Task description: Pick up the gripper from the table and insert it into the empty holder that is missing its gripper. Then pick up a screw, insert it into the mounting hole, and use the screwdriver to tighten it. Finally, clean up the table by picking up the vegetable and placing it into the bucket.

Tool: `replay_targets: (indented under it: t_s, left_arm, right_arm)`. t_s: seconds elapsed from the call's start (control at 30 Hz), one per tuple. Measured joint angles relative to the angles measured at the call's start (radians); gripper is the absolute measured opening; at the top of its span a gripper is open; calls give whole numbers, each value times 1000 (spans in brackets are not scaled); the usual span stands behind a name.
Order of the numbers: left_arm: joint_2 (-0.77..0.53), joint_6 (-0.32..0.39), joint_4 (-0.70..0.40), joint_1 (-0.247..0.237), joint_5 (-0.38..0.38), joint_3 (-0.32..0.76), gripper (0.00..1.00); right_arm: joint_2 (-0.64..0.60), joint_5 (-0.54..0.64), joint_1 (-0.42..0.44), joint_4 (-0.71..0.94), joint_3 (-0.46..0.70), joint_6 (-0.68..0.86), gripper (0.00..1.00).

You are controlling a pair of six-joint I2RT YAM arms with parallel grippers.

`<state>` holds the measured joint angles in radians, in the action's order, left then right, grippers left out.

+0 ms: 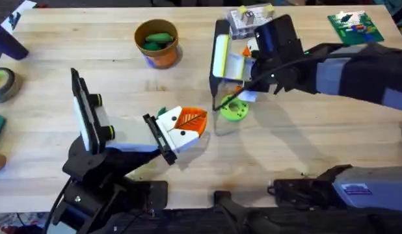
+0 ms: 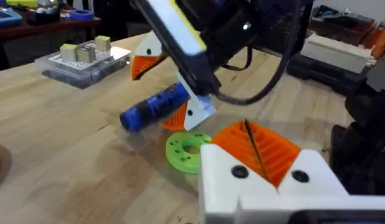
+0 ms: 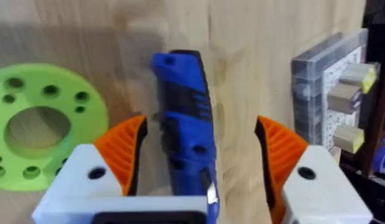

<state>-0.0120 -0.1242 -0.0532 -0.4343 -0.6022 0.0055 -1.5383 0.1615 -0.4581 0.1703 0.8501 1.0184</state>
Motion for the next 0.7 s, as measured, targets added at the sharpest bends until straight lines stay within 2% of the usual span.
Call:
replay_targets:
  t_s: [0.23,0.4,0.53,0.7]
  left_arm:
    - [0,0,0,0,0,0,14]
    - [0,0,0,0,0,0,14]
    - [0,0,0,0,0,0,14]
    - [0,0,0,0,0,0,14]
  right_arm:
    - [113,-1,-43,146,65,-188,995]
    - [243,-1,-44,343,173,-331,995]
    - [347,-1,-50,482,234,-490,996]
    - [457,-2,-72,572,244,-711,995]
